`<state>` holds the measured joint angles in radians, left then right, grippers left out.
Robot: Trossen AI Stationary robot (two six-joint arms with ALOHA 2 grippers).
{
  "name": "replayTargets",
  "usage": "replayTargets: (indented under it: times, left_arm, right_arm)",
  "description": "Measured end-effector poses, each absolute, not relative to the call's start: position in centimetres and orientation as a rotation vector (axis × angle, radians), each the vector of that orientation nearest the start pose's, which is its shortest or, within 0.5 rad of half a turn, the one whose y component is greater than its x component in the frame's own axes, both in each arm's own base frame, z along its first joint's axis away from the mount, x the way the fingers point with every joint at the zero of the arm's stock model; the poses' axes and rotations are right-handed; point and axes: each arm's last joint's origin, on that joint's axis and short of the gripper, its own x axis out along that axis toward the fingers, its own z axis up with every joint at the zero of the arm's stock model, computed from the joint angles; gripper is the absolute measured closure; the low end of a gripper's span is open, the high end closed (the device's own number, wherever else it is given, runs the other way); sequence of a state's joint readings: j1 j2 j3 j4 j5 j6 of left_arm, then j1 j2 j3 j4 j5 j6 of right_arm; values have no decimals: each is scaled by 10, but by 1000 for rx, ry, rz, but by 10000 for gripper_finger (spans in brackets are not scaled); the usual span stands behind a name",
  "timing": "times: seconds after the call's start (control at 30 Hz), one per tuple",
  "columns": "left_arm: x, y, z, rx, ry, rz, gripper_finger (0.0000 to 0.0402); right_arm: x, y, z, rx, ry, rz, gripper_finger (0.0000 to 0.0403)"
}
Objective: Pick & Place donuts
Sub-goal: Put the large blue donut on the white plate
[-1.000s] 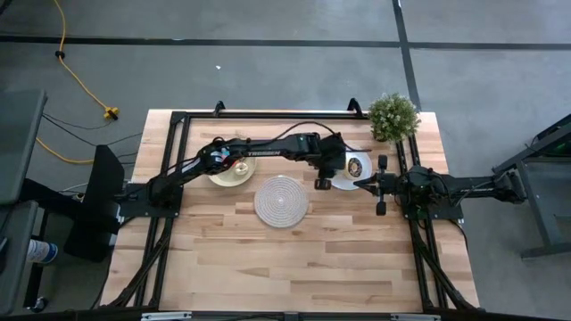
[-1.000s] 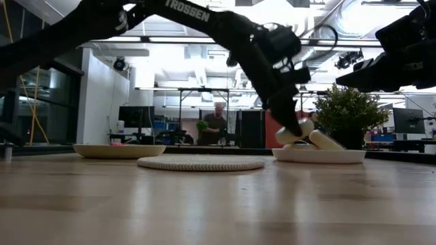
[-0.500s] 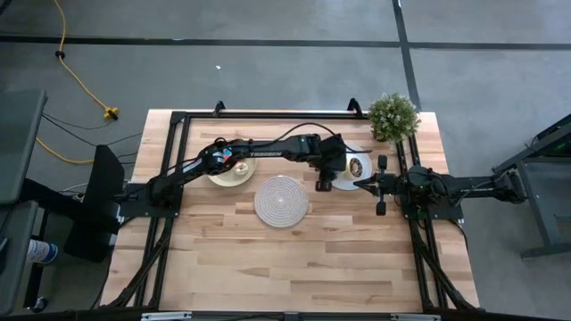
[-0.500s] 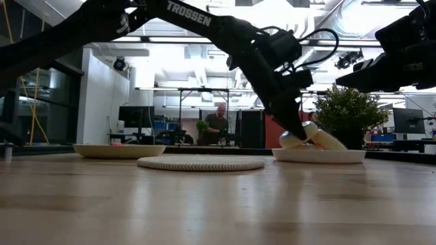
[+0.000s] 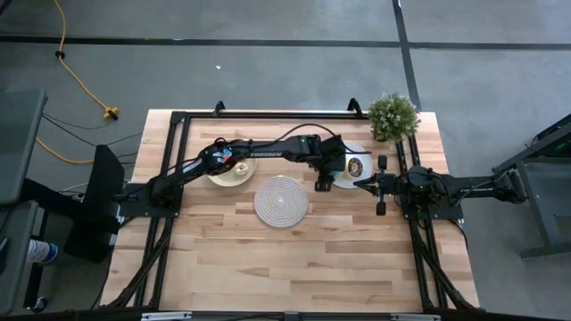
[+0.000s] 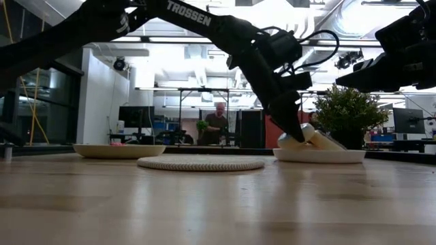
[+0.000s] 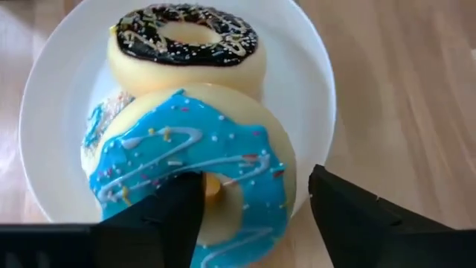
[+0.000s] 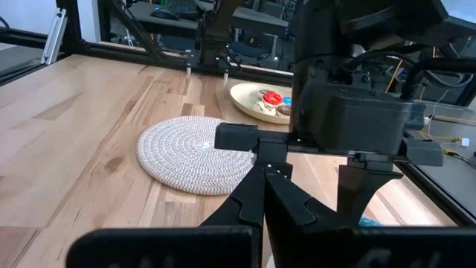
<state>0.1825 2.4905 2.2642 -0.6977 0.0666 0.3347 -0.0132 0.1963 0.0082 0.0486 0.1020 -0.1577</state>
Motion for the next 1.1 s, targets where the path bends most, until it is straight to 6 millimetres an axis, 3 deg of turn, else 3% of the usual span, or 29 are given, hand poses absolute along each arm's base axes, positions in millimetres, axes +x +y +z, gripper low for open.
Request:
replayTargets:
  times: [0.57,1.1]
  left_arm:
    - [534,78,190,209,928,-81,164]
    - [532,73,188,398,994,-6,164]
  right_arm:
    - [109,-4,155,-163,148,-103,402]
    - [109,-4,155,-163,148,-103,402]
